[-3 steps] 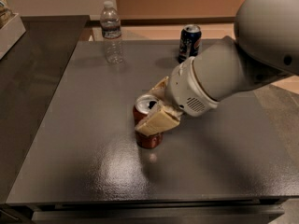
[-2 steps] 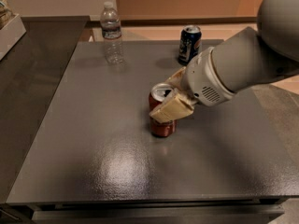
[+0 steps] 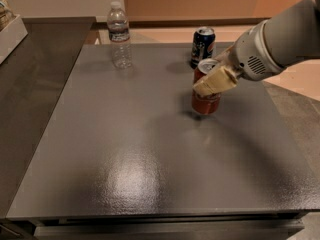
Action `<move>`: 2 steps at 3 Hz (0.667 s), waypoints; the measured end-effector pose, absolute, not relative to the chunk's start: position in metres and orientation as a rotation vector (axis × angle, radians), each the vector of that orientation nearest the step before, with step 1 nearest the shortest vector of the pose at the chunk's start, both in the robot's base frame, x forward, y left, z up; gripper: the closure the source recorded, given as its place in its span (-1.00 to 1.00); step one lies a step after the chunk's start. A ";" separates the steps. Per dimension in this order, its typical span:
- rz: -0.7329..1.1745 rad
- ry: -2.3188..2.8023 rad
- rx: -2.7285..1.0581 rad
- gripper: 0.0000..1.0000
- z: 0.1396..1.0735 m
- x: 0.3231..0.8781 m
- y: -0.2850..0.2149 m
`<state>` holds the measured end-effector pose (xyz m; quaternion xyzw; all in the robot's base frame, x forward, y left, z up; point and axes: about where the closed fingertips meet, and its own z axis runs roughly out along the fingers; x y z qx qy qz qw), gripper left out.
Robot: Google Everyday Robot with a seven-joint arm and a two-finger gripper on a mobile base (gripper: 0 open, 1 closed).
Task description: Move coke can near pepsi can
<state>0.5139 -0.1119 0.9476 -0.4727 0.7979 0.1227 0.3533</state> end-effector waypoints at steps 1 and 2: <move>0.285 2.106 -1.132 1.00 0.951 0.551 -0.141; 0.270 2.140 -1.077 1.00 0.950 0.586 -0.158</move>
Offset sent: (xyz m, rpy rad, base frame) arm 0.1138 -0.0688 -0.0005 0.0104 0.0264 -0.1955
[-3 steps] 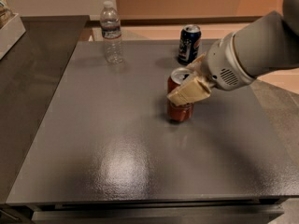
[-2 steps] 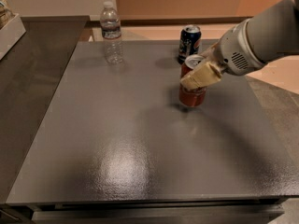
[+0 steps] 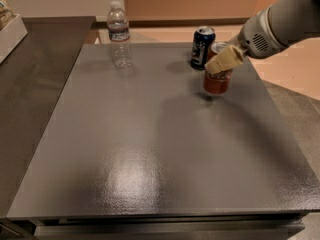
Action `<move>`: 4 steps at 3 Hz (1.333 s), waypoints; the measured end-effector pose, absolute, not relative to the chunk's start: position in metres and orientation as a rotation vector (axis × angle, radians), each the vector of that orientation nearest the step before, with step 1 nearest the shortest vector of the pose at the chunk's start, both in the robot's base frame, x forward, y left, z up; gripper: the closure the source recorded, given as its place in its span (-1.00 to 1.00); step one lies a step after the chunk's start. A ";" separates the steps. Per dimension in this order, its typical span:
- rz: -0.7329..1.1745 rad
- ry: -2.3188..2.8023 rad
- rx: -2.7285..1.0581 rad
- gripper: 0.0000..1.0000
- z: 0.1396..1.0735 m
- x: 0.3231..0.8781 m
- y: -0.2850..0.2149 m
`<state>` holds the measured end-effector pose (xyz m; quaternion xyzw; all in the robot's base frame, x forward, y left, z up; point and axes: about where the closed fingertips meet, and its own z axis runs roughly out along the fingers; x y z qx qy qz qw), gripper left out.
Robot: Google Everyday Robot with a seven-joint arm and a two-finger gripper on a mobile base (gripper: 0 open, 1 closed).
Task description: Move coke can near pepsi can
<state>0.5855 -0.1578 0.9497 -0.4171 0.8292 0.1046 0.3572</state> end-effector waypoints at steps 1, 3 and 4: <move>0.272 2.152 -1.050 1.00 0.949 0.612 -0.160; 0.310 2.184 -1.022 0.17 0.937 0.647 -0.157; 0.331 2.203 -1.021 -0.27 0.925 0.653 -0.156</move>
Offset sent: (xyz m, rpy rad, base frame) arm 0.0741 -0.0023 -0.0059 0.0402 0.0252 -0.0575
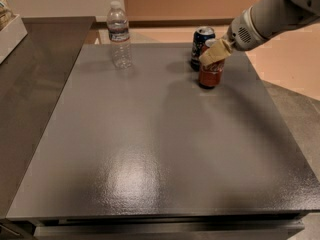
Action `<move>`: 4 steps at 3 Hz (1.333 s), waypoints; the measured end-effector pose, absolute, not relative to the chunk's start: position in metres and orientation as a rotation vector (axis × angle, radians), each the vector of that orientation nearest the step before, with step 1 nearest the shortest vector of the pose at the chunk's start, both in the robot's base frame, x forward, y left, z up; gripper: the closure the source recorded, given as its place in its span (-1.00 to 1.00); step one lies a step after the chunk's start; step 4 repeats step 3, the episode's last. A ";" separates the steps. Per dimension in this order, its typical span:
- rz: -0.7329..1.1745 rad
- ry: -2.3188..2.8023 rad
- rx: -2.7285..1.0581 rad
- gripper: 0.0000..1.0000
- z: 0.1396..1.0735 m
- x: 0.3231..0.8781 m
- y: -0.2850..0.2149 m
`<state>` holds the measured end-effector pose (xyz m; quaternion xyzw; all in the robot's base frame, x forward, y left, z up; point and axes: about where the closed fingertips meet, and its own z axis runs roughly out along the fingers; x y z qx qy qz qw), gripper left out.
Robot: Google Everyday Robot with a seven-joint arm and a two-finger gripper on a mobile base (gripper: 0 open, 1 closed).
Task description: Move coke can near pepsi can
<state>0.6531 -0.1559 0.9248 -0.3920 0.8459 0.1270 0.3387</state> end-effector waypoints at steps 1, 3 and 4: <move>0.332 2.219 -1.009 -0.74 0.916 0.657 -0.158; 0.336 2.220 -1.013 -1.00 0.915 0.657 -0.156; 0.336 2.220 -1.013 -1.00 0.915 0.657 -0.156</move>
Offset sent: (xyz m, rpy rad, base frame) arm 0.0033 -0.0020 -0.0079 -0.0002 0.0113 -0.0105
